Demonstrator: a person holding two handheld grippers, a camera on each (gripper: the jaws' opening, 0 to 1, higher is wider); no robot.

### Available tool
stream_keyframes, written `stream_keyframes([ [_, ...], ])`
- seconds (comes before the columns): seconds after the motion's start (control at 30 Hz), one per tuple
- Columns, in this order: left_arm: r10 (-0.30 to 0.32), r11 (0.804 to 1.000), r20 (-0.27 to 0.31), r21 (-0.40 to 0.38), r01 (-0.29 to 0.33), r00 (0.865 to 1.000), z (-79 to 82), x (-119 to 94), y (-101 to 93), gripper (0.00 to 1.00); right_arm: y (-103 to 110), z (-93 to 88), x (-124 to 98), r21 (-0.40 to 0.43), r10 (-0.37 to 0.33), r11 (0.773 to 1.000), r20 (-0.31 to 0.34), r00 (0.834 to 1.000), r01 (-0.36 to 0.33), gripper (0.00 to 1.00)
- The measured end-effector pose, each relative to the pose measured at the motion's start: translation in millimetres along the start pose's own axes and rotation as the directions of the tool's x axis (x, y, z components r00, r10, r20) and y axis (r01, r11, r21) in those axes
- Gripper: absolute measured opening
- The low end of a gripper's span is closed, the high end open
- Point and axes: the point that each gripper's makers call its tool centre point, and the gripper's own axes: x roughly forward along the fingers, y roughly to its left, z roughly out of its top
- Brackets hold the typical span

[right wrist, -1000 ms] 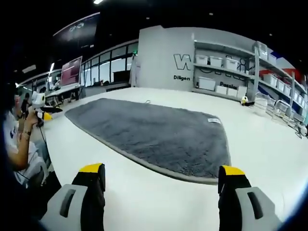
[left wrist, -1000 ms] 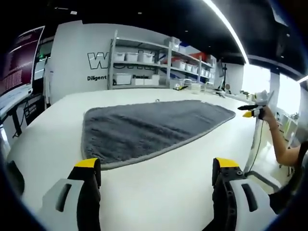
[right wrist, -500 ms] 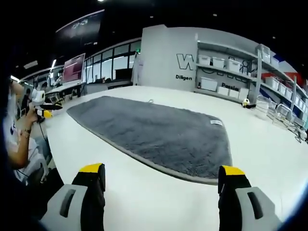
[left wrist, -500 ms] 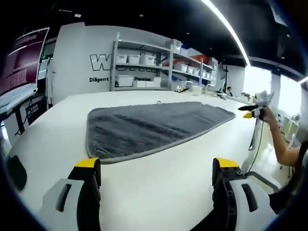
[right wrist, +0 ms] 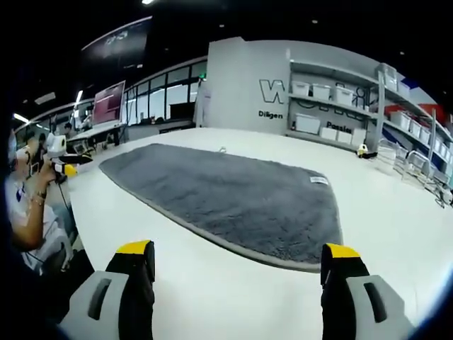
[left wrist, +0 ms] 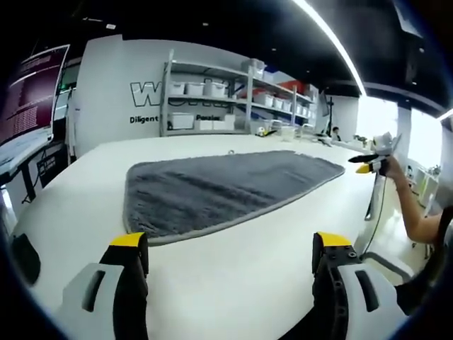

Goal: Open the folded towel by lifting each exposed corner and separating the folded layers until the towel lies flat within the target outline without major curled edges

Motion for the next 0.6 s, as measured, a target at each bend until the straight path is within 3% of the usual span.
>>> stream_keyframes([
  [0.6, -0.013, 1.0, -0.018, 0.002, 0.013, 1.0, -4.0, 4.2, -3.4, 0.95, 1.1, -13.6, -2.4, 0.02, -0.009, 1.0, -0.012, 1.0, 0.01, 0.99],
])
